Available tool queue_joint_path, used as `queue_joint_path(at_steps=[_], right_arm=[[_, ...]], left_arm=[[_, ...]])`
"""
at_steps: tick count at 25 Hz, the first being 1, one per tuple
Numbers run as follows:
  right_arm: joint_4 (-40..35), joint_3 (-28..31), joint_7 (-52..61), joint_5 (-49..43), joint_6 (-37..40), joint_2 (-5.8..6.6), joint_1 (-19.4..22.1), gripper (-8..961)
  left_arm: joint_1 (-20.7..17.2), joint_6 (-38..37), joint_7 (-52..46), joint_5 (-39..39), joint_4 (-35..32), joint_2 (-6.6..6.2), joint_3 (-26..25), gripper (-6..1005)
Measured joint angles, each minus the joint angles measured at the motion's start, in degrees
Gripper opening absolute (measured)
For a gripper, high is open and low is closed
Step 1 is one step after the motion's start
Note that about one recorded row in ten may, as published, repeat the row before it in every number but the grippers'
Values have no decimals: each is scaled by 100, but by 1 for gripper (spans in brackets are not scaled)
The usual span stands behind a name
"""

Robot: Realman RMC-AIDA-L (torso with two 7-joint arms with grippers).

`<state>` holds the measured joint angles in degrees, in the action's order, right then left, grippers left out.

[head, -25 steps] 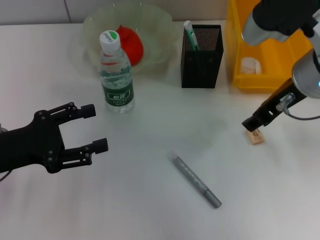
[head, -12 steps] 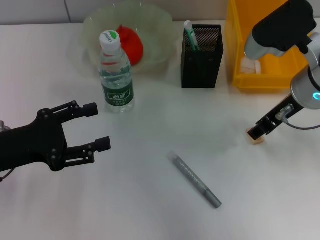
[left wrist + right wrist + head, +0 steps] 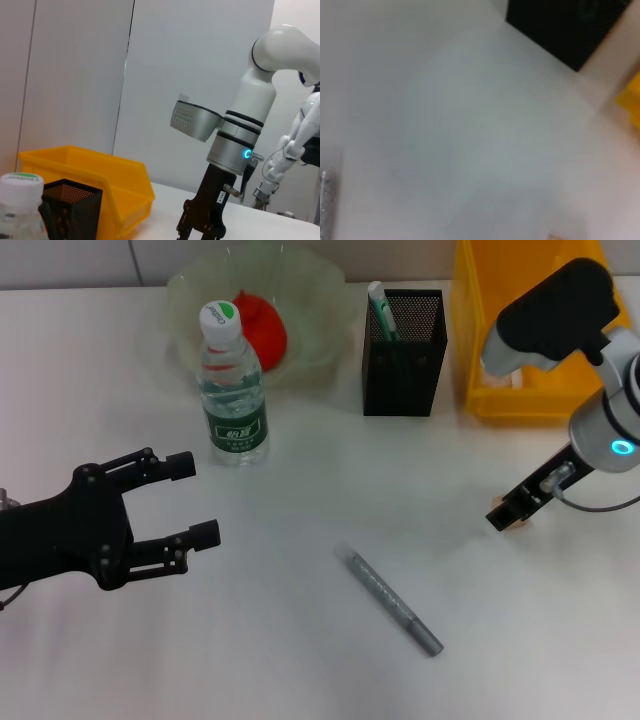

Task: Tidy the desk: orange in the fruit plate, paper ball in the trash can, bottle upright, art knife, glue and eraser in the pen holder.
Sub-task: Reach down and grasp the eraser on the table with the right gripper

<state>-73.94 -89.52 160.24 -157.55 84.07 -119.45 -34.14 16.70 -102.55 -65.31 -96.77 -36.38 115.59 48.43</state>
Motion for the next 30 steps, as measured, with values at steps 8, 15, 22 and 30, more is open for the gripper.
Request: queue_joint_path(at_steps=[8, 15, 22, 30], right_arm=[[256, -126, -8, 105, -238, -3, -56, 597], [260, -109, 29, 110, -269, -7, -59, 586], [366, -56, 74, 111, -277, -8, -38, 576], [400, -50, 108, 117, -316, -8, -51, 564]], left_arm=[[-9, -10, -7, -95, 8, 23, 7, 832], [-8, -11, -23, -149, 9, 60, 9, 833], [-9, -11, -38, -150, 8, 60, 3, 833], [14, 3, -24, -150, 8, 60, 5, 833]])
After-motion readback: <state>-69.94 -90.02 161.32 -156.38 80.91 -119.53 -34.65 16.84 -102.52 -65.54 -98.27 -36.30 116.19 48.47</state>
